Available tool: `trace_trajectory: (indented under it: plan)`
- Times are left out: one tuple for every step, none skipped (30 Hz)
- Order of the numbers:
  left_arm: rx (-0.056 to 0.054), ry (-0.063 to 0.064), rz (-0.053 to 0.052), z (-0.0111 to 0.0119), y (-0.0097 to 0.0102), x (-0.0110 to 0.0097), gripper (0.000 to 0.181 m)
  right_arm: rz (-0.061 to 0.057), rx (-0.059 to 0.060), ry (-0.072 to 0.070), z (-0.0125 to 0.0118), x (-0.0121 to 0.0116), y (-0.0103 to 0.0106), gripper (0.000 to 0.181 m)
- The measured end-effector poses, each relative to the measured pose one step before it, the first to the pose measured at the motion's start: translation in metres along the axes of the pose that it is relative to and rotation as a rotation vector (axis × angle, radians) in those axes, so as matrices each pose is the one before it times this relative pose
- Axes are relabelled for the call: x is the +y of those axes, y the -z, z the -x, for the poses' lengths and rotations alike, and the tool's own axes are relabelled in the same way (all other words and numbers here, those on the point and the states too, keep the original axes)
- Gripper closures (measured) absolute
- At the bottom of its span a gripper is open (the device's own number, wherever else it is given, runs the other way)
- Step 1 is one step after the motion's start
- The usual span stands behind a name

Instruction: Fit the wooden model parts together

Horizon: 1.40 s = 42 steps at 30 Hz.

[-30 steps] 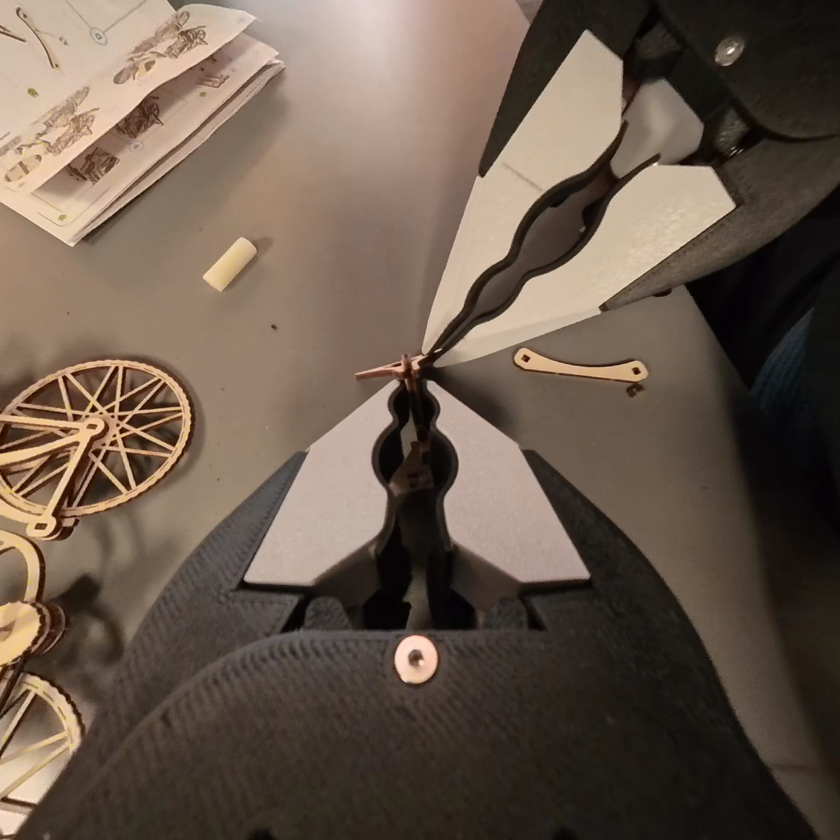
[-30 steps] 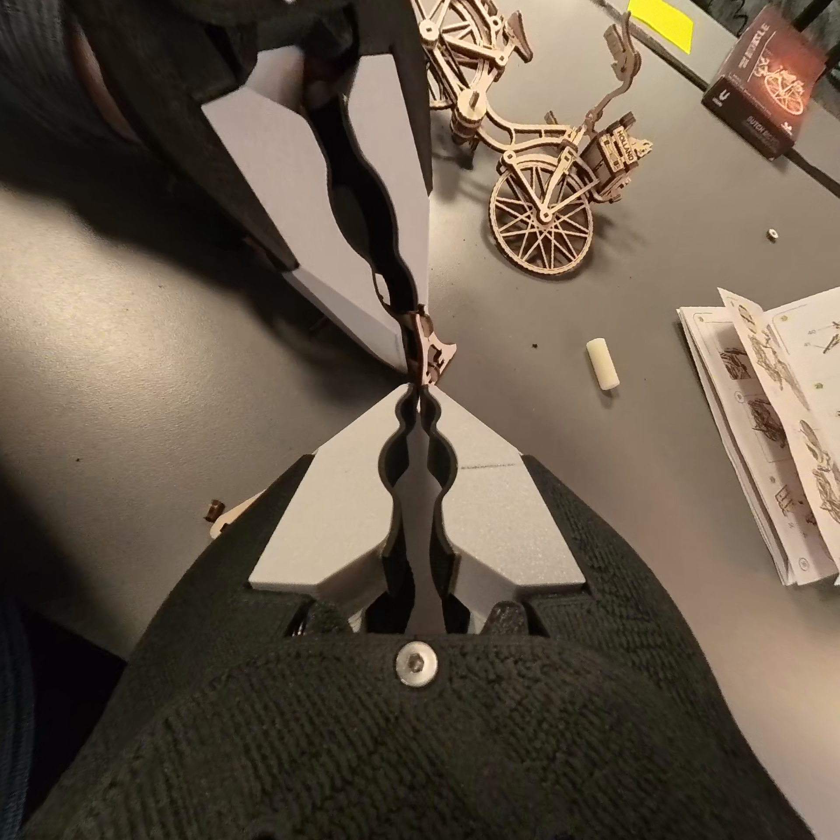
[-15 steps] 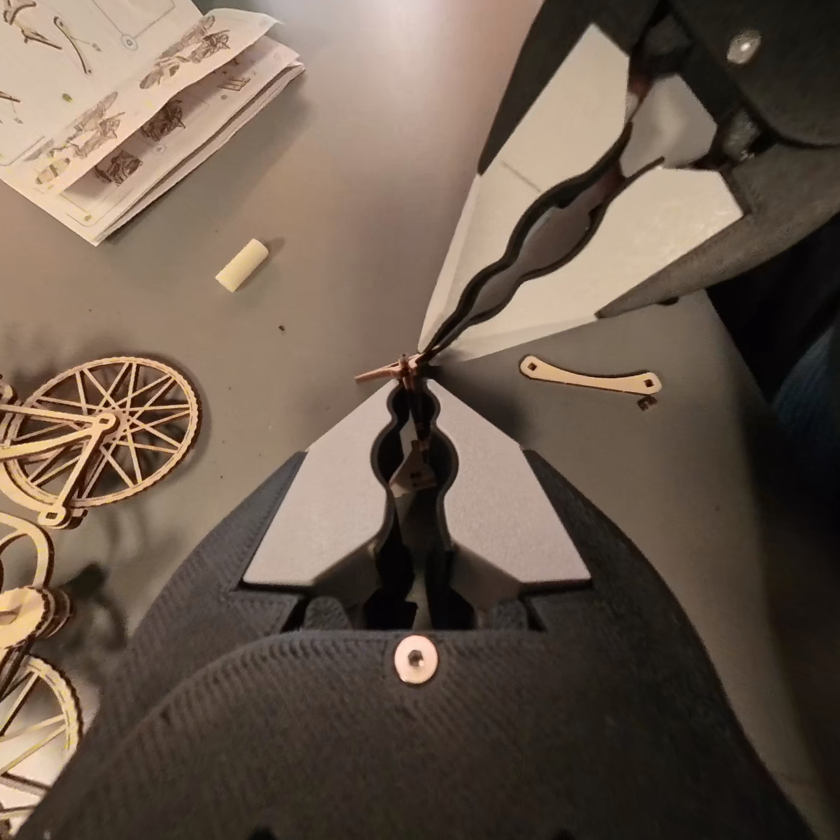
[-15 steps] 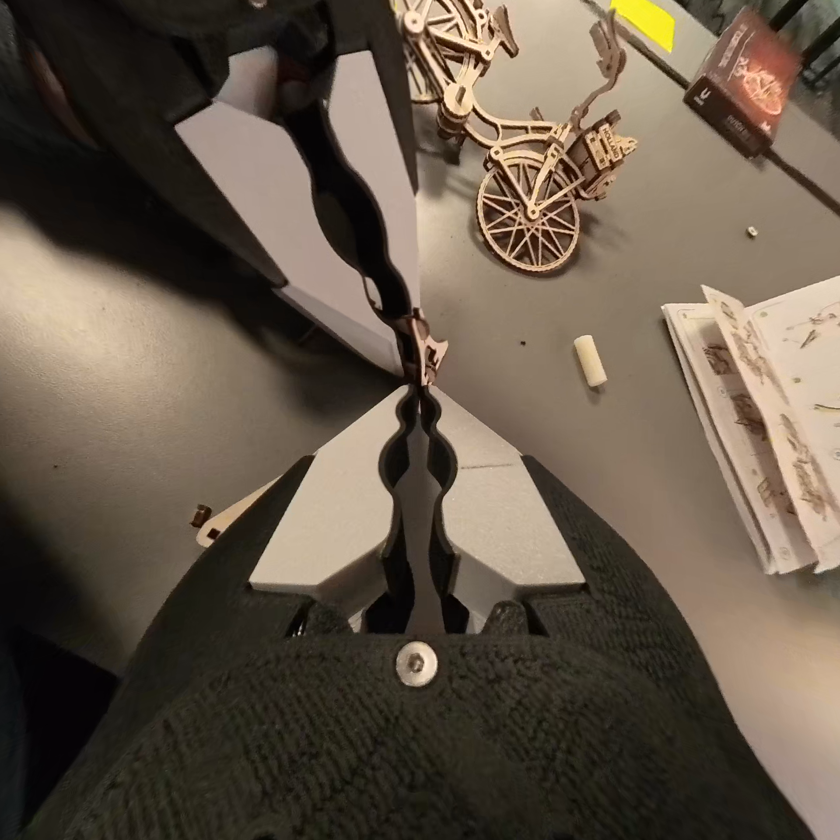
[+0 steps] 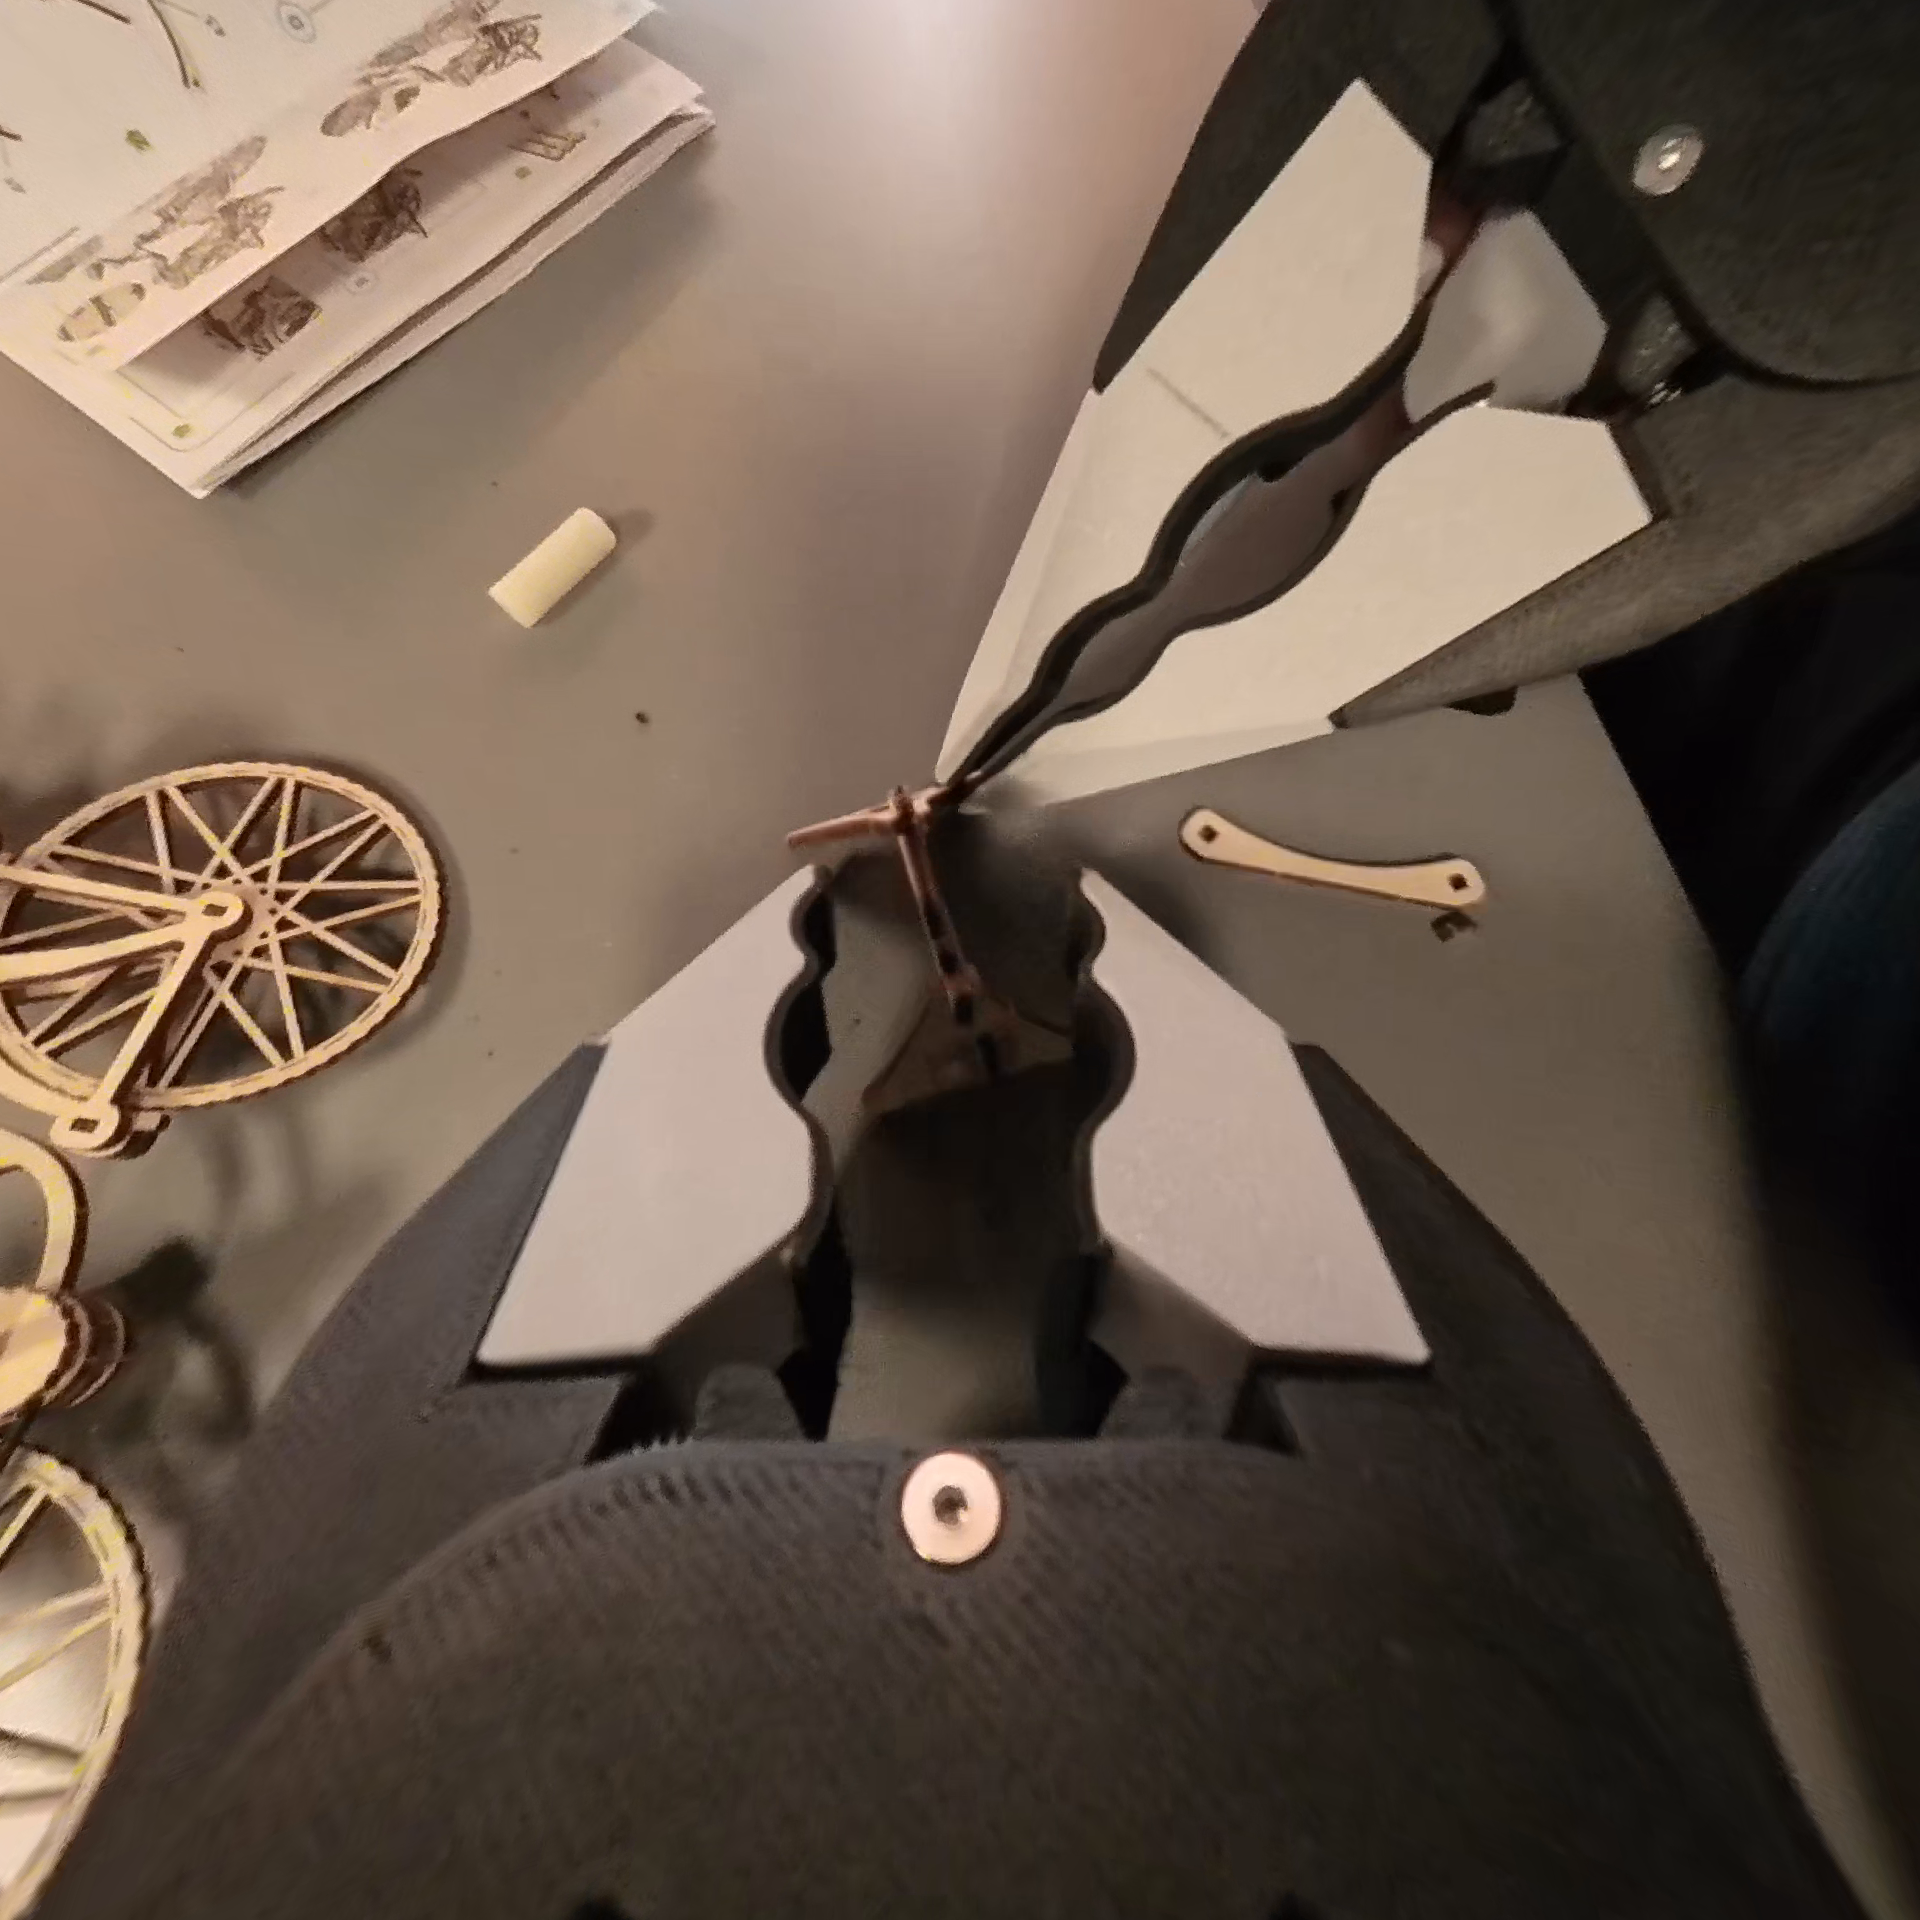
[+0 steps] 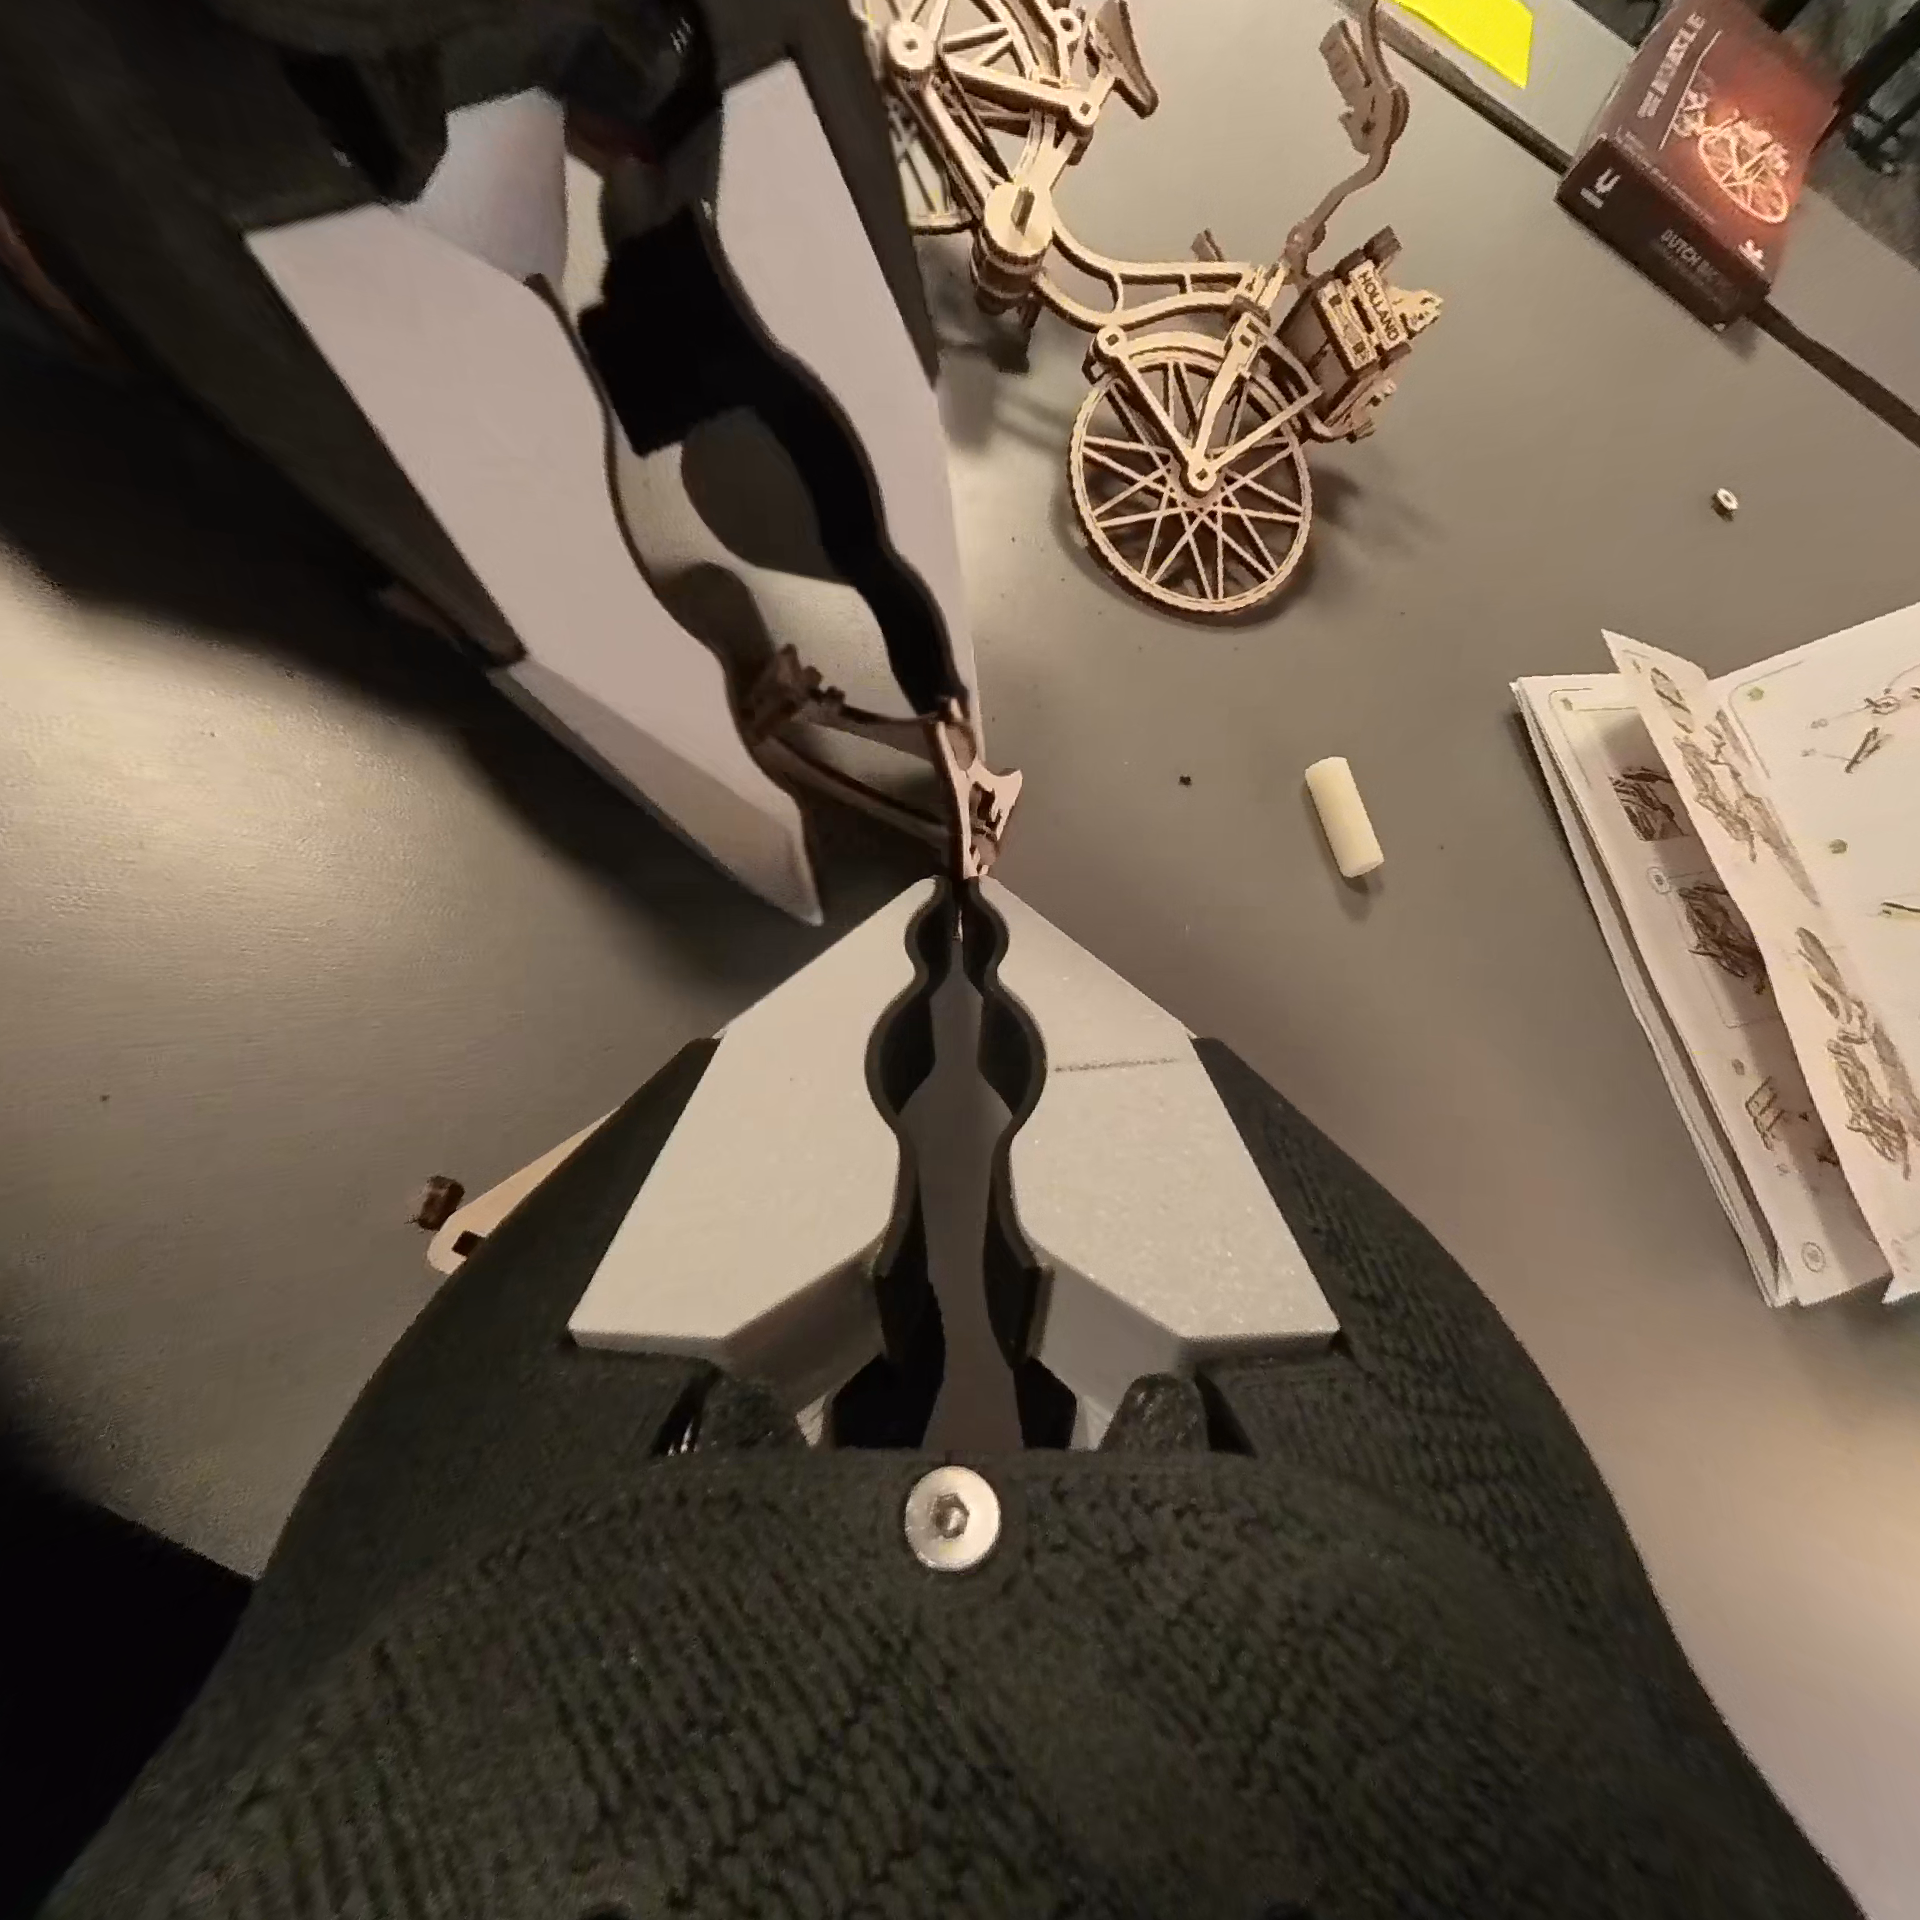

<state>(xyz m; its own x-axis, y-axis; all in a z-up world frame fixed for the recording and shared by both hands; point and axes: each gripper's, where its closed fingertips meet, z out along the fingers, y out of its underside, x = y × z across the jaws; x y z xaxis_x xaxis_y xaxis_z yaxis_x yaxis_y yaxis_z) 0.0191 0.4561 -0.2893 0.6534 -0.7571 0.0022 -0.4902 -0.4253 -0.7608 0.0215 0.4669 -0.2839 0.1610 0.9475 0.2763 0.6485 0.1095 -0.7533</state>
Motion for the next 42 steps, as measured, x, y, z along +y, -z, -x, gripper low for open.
trace_trajectory:
  plan:
    - [-0.0074, -0.0026, -0.0031, -0.00048, 0.00314, -0.00007, 0.135, 0.0002, 0.0012, 0.0016, 0.00005, 0.0, -0.00003, 0.181]
    - [-0.0161, 0.0041, -0.0115, 0.00022, 0.00402, -0.00122, 0.132, 0.0, -0.0009, -0.0012, 0.0, -0.00005, 0.0, 0.181]
    - [-0.0055, 0.0043, -0.0179, -0.00166, 0.00431, -0.00173, 0.131, -0.0003, -0.004, -0.0051, -0.00002, 0.00004, -0.00002, 0.181]
    - [-0.0039, 0.0056, -0.0173, -0.0021, 0.00391, -0.00095, 0.13, -0.0005, -0.0056, -0.0072, 0.00001, -0.00012, 0.0, 0.181]
    - [-0.0127, 0.0072, -0.0076, -0.00039, 0.0035, 0.00113, 0.128, -0.0005, -0.0046, -0.0061, -0.00006, 0.00002, -0.00008, 0.181]
    - [-0.0108, 0.0087, 0.0016, 0.0, 0.00289, 0.00344, 0.127, -0.0002, -0.0023, -0.0034, -0.00005, 0.00001, -0.00005, 0.181]
    - [-0.0069, 0.0153, 0.0062, 0.00016, 0.00214, 0.00505, 0.126, 0.0, -0.0007, -0.0011, 0.0, -0.00005, -0.00013, 0.181]
    - [-0.0057, 0.0191, 0.0058, 0.00079, 0.00143, 0.00538, 0.126, 0.0, 0.0003, 0.0005, -0.00007, 0.00001, 0.0, 0.181]
    - [0.0015, 0.0184, 0.0093, 0.00038, 0.00088, 0.00486, 0.126, 0.0002, 0.0015, 0.0022, 0.00006, 0.0, -0.00001, 0.181]
    - [0.0031, 0.0115, 0.0085, 0.00028, 0.00111, 0.00217, 0.126, 0.0002, 0.0021, 0.003, 0.00006, 0.00001, -0.00011, 0.181]
    - [-0.0006, 0.0001, -0.0061, 0.00024, 0.00094, -0.00053, 0.127, 0.0002, 0.0006, 0.0009, 0.00006, -0.00006, -0.00001, 0.181]
    - [0.0019, -0.0049, -0.0019, -0.00048, 0.00003, 0.00002, 0.128, 0.0, -0.0017, -0.0023, 0.00002, 0.00004, -0.00011, 0.181]
    - [0.0031, -0.0045, 0.0129, -0.00077, -0.00128, 0.00174, 0.129, 0.0001, -0.0025, -0.0036, -0.00001, 0.00006, -0.00003, 0.181]
    - [-0.0009, -0.0062, 0.0143, -0.0005, -0.00135, 0.00191, 0.128, 0.0001, -0.002, -0.0035, -0.00017, 0.0, -0.00013, 0.181]
    - [-0.0063, -0.0061, 0.0025, 0.00017, -0.00038, 0.00017, 0.129, 0.0002, -0.0007, -0.0019, -0.00004, -0.00001, -0.00015, 0.181]
    - [-0.0027, -0.003, 0.0004, -0.00004, -0.00004, 0.00027, 0.129, 0.0003, 0.0013, 0.0012, -0.00003, 0.00003, -0.00006, 0.181]
    - [0.0011, 0.0015, -0.0008, 0.00009, 0.00006, -0.00016, 0.129, 0.0004, 0.0028, 0.0036, -0.00009, 0.00003, -0.0001, 0.181]
    - [0.004, 0.0047, -0.0019, -0.00003, 0.00014, -0.00019, 0.13, 0.0004, 0.0027, 0.0036, -0.00001, -0.00005, -0.00001, 0.181]
    - [0.0029, 0.0064, -0.0045, 0.00021, 0.00036, -0.00048, 0.131, 0.0004, 0.0018, 0.002, 0.00006, 0.0001, -0.00005, 0.181]
    - [0.0014, 0.005, -0.0095, 0.00039, 0.00089, -0.00112, 0.132, 0.0005, 0.0019, 0.0016, -0.00012, -0.00001, -0.00012, 0.181]
    - [-0.0007, 0.0014, -0.0162, 0.00016, 0.00146, -0.00185, 0.134, 0.0004, 0.0021, 0.002, -0.0001, 0.00003, -0.00002, 0.181]
    - [-0.0021, -0.0029, -0.0229, 0.00003, 0.00221, -0.00264, 0.136, 0.0002, 0.0013, 0.0014, 0.00004, 0.00001, -0.00003, 0.181]
    - [0.0008, -0.0055, -0.0187, -0.00067, 0.00221, -0.00184, 0.138, 0.0004, 0.0013, 0.0001, -0.00017, -0.00001, -0.00005, 0.181]
    - [-0.0061, -0.0027, -0.0085, 0.00038, 0.00189, -0.00025, 0.139, 0.0013, 0.0035, -0.0013, -0.00043, 0.00014, -0.00014, 0.181]
    - [-0.0049, -0.0054, -0.005, -0.00003, 0.00151, 0.00015, 0.139, 0.002, 0.0058, -0.0028, -0.00093, 0.00026, -0.00019, 0.181]
    - [-0.0028, -0.0084, -0.0056, -0.00054, 0.00126, -0.0001, 0.139, 0.0019, 0.0064, -0.0037, -0.0011, 0.00025, -0.00009, 0.181]
    - [-0.0045, -0.01, -0.0057, -0.00062, 0.00103, -0.00029, 0.139, 0.0024, 0.0085, -0.0035, -0.00137, 0.00026, -0.00013, 0.181]
    - [-0.0035, -0.0112, -0.0025, -0.00075, 0.00057, 0.00002, 0.139, 0.0028, 0.0108, -0.0018, -0.00146, 0.00036, -0.0002, 0.181]
    - [-0.003, -0.0086, 0.004, -0.00076, 0.00005, 0.00084, 0.139, 0.0019, 0.0096, 0.0017, -0.00097, 0.00019, -0.00006, 0.181]
    - [-0.004, -0.0062, 0.0056, -0.0003, -0.00031, 0.00086, 0.137, 0.0005, 0.0072, 0.0043, -0.00038, 0.00001, 0.00008, 0.181]
    - [-0.0016, -0.0059, 0.0029, -0.00051, -0.00016, 0.00047, 0.136, -0.0022, 0.0081, 0.0036, -0.00049, -0.00026, 0.00034, 0.181]
    - [-0.0026, -0.0029, 0.0006, 0.00001, 0.0, 0.00015, 0.135, -0.0075, 0.0061, -0.0014, -0.00049, -0.0008, 0.00112, 0.172]
    - [-0.0025, 0.0002, -0.0007, 0.00026, 0.00001, -0.00006, 0.133, -0.0115, -0.0001, -0.0086, -0.00004, -0.00099, 0.00189, 0.162]
    - [0.0011, 0.0027, 0.0, 0.00016, -0.00008, -0.00003, 0.132, -0.0164, -0.0047, -0.0128, -0.00015, -0.00096, 0.00276, 0.153]
    - [0.0013, 0.0045, 0.0009, 0.00027, -0.0002, 0.0001, 0.131, -0.0263, -0.0077, -0.0131, -0.00035, -0.00171, 0.00372, 0.147]
    - [0.0046, 0.0035, 0.0015, -0.0002, -0.00027, 0.00022, 0.131, -0.0335, -0.0115, -0.0135, -0.00042, -0.00216, 0.00464, 0.143]
    - [0.0054, 0.0039, 0.0021, -0.00019, -0.00034, 0.00022, 0.13, -0.0316, -0.0142, -0.0176, -0.00057, -0.00149, 0.00478, 0.142]
    - [0.0072, 0.005, 0.0031, -0.00046, -0.00032, 0.00032, 0.131, -0.0222, -0.0204, -0.0238, -0.00022, -0.00002, 0.00424, 0.142]
    - [0.0046, 0.0069, 0.0027, 0.00013, -0.00036, 0.00038, 0.13, -0.0107, -0.0366, -0.0287, 0.00165, 0.00131, 0.0031, 0.142]
    - [0.0027, 0.0082, 0.001, 0.00046, -0.00012, 0.00014, 0.13, -0.001, -0.0502, -0.0331, 0.00371, 0.00222, 0.0018, 0.142]
    - [0.0026, 0.009, -0.0003, 0.00056, -0.00004, -0.00005, 0.13, 0.0063, -0.0457, -0.0371, 0.00316, 0.00337, 0.00067, 0.142]
    - [0.0049, 0.0082, 0.0003, 0.00016, 0.00001, 0.00001, 0.129, 0.0127, -0.0322, -0.0348, 0.00148, 0.00415, -0.00019, 0.142]
